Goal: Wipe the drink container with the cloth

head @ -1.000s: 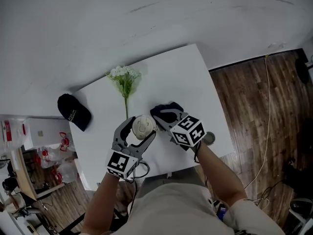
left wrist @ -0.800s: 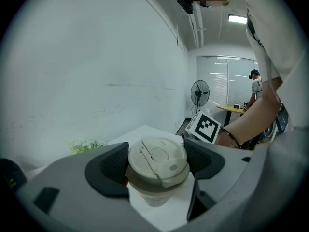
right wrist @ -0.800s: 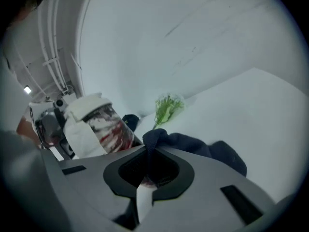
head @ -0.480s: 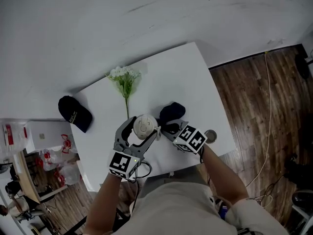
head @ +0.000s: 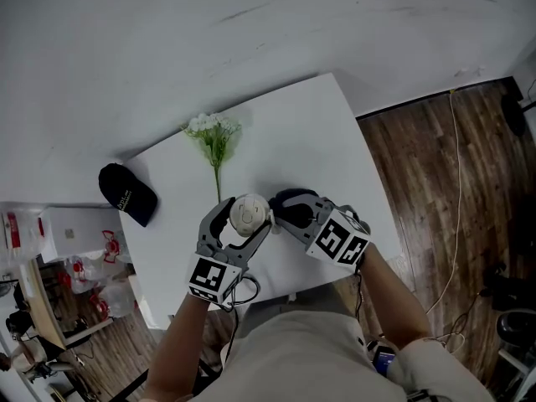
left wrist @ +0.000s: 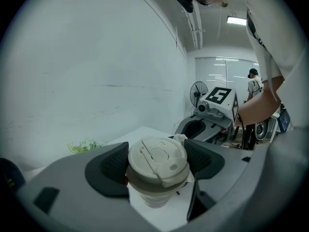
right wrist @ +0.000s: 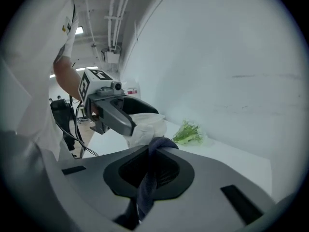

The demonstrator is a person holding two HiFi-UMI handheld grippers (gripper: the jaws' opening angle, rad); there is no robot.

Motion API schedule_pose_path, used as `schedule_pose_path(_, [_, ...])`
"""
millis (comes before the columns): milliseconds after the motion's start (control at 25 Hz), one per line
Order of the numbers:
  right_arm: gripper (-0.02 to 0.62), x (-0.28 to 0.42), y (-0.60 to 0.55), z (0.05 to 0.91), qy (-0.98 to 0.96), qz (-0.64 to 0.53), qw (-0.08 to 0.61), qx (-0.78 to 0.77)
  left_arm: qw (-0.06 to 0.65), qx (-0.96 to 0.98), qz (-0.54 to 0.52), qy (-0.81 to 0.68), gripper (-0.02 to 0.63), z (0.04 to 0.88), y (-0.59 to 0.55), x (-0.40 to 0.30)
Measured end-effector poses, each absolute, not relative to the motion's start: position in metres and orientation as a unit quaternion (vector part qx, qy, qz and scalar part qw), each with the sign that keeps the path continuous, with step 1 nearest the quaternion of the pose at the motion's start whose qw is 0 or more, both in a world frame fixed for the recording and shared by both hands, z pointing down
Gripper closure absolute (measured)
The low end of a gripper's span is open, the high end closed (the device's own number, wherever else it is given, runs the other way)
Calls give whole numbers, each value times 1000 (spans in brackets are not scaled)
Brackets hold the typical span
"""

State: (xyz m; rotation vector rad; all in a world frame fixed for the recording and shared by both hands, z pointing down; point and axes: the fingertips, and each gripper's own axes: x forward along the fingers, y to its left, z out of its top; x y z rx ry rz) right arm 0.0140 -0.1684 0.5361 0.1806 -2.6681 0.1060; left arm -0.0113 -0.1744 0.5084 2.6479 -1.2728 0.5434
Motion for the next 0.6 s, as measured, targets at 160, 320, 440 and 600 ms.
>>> schedule_pose_path(160, [557, 15, -199, 537, -967, 92, 200, 128, 77, 884, 181, -425, 236, 509, -175, -11])
schedule_pose_path(320, [558, 24, -231, 513, -939, 284, 40, 191, 76, 884, 181, -425, 236, 509, -174, -11])
schedule_pose_path(440, [558, 25, -233, 466, -919, 352, -59, 167, 86, 881, 185, -428, 236, 512, -174, -13])
schedule_pose_path(600, [558, 21, -221, 404, -921, 353, -127, 107, 79, 883, 178, -426, 236, 510, -174, -12])
